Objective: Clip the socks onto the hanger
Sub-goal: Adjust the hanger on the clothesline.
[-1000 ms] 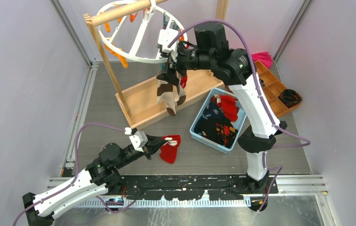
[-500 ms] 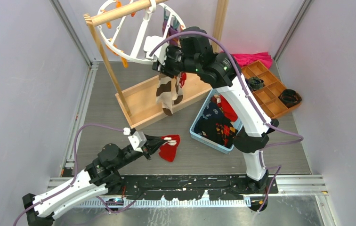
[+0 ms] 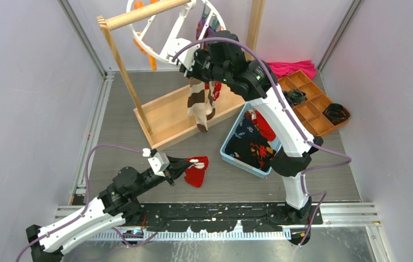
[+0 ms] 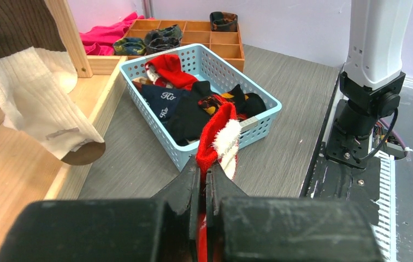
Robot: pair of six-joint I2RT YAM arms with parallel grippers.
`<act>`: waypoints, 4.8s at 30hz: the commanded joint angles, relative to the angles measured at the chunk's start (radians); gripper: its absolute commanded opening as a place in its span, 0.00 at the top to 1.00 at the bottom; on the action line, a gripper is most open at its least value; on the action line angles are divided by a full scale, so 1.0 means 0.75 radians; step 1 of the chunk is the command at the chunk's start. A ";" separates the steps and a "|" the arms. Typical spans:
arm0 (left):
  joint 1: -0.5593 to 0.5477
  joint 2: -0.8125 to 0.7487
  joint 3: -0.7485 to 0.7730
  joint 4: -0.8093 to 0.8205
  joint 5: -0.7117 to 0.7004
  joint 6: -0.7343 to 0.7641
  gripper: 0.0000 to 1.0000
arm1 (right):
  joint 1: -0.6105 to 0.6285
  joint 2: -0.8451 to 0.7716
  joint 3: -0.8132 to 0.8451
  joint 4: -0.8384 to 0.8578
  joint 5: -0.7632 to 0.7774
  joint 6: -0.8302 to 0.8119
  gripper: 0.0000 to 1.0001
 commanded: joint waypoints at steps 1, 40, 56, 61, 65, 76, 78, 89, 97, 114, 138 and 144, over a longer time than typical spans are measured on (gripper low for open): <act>0.007 -0.021 0.037 0.012 -0.012 0.022 1.00 | -0.064 -0.081 -0.007 0.106 0.129 0.037 0.73; 0.007 -0.029 0.044 0.033 0.022 0.007 1.00 | -0.460 -0.371 -0.231 0.084 -0.049 0.088 0.50; 0.008 0.012 0.050 0.081 0.046 0.001 1.00 | -0.648 -0.389 -0.292 0.194 -0.092 0.166 0.40; 0.007 0.017 0.050 0.089 0.049 -0.003 1.00 | -0.697 -0.386 -0.298 0.221 -0.120 0.203 0.38; 0.007 0.019 0.050 0.095 0.053 -0.005 1.00 | -0.739 -0.388 -0.296 0.234 -0.155 0.241 0.38; 0.007 0.001 0.046 0.088 0.058 -0.007 1.00 | -0.783 -0.477 -0.274 0.022 -0.750 0.393 0.09; 0.007 -0.006 0.043 0.087 0.056 -0.007 1.00 | -0.783 -0.490 -0.293 0.027 -0.799 0.435 0.05; 0.007 -0.014 0.040 0.092 0.064 -0.015 1.00 | -0.726 -0.370 -0.268 0.144 -0.671 0.501 0.00; 0.007 -0.005 0.040 0.095 0.057 -0.013 1.00 | -0.545 -0.324 -0.274 0.095 -0.415 0.309 0.00; 0.007 -0.020 0.040 0.083 0.059 -0.015 1.00 | -0.403 -0.317 -0.318 0.244 0.069 0.252 0.06; 0.007 -0.005 0.046 0.093 0.069 -0.015 1.00 | -0.728 -0.357 -0.388 0.358 -0.046 0.330 0.31; 0.007 -0.019 0.049 0.071 0.066 -0.014 1.00 | -0.778 -0.385 -0.302 0.244 -0.251 0.386 0.19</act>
